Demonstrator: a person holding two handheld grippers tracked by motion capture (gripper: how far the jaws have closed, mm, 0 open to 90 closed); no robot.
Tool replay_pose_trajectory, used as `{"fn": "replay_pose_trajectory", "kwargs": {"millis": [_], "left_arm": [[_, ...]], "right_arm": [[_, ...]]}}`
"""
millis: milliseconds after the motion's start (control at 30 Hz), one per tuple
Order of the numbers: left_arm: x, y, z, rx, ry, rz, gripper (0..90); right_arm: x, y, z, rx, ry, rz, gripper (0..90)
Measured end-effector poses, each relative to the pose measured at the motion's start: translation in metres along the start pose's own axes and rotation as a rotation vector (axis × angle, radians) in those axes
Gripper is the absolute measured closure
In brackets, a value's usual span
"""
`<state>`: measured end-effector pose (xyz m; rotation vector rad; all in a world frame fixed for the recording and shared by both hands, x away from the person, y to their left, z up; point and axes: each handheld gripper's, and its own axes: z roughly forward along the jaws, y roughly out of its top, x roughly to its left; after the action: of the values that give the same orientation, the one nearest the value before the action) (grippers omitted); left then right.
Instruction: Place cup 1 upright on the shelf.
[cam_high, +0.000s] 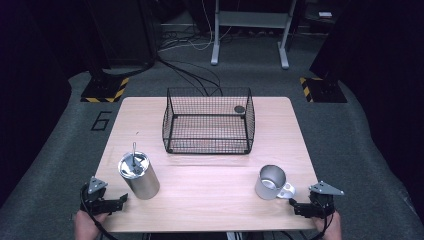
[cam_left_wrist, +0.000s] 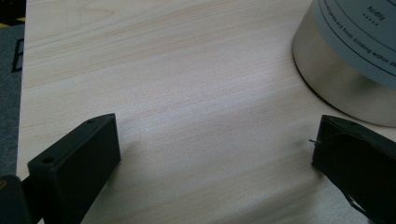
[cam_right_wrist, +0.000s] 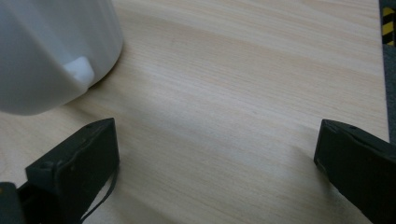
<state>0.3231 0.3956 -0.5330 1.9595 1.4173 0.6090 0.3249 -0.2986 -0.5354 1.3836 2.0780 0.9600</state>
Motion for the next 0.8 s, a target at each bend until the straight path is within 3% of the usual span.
{"fn": "replay_pose_trajectory", "kwargs": {"millis": [300, 433, 567, 633, 800], "left_arm": [[-0.004, 0.002, 0.002, -0.003, 0.050, -0.044, 0.3], [-0.004, 0.002, 0.002, 0.001, 0.052, -0.045, 0.3], [-0.004, 0.003, 0.001, 0.013, 0.037, -0.045, 0.0], [-0.003, 0.003, -0.003, 0.018, 0.001, -0.047, 0.0], [-0.007, 0.008, -0.020, -0.045, -0.059, -0.056, 0.0]], "right_arm": [[0.000, 0.002, 0.001, 0.012, -0.011, 0.012, 0.0], [0.000, 0.002, 0.000, 0.017, -0.020, 0.026, 0.0], [0.000, 0.002, 0.001, 0.015, -0.032, 0.033, 0.0], [0.000, 0.002, 0.001, 0.015, -0.032, 0.033, 0.0], [0.000, 0.002, 0.001, 0.009, -0.035, 0.033, 0.0]]}}
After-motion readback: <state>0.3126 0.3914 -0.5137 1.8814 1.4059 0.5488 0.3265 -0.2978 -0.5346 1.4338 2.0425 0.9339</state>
